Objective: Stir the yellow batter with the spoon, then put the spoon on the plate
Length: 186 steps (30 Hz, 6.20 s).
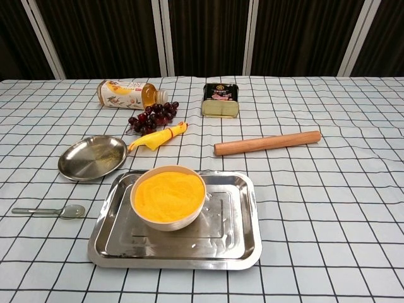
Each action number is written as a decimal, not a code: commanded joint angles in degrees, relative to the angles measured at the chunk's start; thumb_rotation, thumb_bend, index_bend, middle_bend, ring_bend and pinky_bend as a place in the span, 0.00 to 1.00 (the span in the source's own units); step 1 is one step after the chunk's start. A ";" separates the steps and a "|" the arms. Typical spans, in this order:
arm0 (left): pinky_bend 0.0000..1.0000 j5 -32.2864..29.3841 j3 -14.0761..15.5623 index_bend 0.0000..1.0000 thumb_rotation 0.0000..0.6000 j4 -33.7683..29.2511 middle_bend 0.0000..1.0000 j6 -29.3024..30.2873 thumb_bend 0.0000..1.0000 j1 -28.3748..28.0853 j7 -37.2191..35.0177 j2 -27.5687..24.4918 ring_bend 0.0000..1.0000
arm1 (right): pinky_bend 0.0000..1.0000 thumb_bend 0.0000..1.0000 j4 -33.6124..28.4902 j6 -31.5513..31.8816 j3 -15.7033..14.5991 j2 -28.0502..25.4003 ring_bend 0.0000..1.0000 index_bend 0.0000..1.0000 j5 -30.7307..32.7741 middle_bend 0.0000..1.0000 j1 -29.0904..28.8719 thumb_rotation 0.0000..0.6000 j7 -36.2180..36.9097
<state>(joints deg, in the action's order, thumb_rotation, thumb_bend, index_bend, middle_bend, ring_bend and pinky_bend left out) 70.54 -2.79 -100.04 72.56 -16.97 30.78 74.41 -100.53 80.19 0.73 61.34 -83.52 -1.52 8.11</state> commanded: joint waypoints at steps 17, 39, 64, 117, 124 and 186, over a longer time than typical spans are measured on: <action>0.27 -14.24 -1.81 0.46 1.00 6.16 0.17 -2.91 0.38 -5.66 14.56 14.83 0.27 | 0.00 0.32 -0.18 -0.23 -0.16 -0.15 0.00 0.00 -0.14 0.00 -0.07 1.00 0.24; 0.27 -14.64 -0.96 0.49 1.00 8.41 0.17 -2.09 0.47 -6.59 14.92 17.39 0.27 | 0.00 0.32 -0.19 -0.16 -0.13 -0.16 0.00 0.00 -0.09 0.00 -0.06 1.00 0.19; 0.27 -15.12 -0.48 0.54 1.00 7.84 0.17 -1.54 0.51 -6.91 14.26 17.38 0.27 | 0.00 0.32 -0.35 -0.21 -0.17 -0.18 0.00 0.00 0.02 0.00 -0.02 1.00 0.19; 0.27 -31.75 -11.40 0.32 1.00 -11.85 0.15 11.18 0.33 -24.29 35.39 24.43 0.26 | 0.00 0.32 -0.54 -1.11 0.10 -0.95 0.00 0.00 0.80 0.00 -0.32 1.00 2.30; 0.48 -25.77 -8.50 0.30 1.00 -15.91 0.42 10.31 0.30 -21.75 30.23 15.55 0.48 | 0.00 0.32 -0.87 -1.48 0.03 -0.88 0.00 0.00 1.08 0.00 -0.42 1.00 1.76; 0.96 -40.55 -6.56 0.48 1.00 -9.90 0.99 12.61 0.51 -33.08 39.63 24.45 0.98 | 0.00 0.32 -1.37 -2.07 -0.13 -1.25 0.00 0.00 1.19 0.00 -0.60 1.00 2.19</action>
<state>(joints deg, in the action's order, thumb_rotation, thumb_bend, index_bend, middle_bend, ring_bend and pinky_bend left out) 30.00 -9.36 -109.94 85.16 -50.04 70.40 98.85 -101.90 78.12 0.60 60.09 -82.32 -2.12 10.30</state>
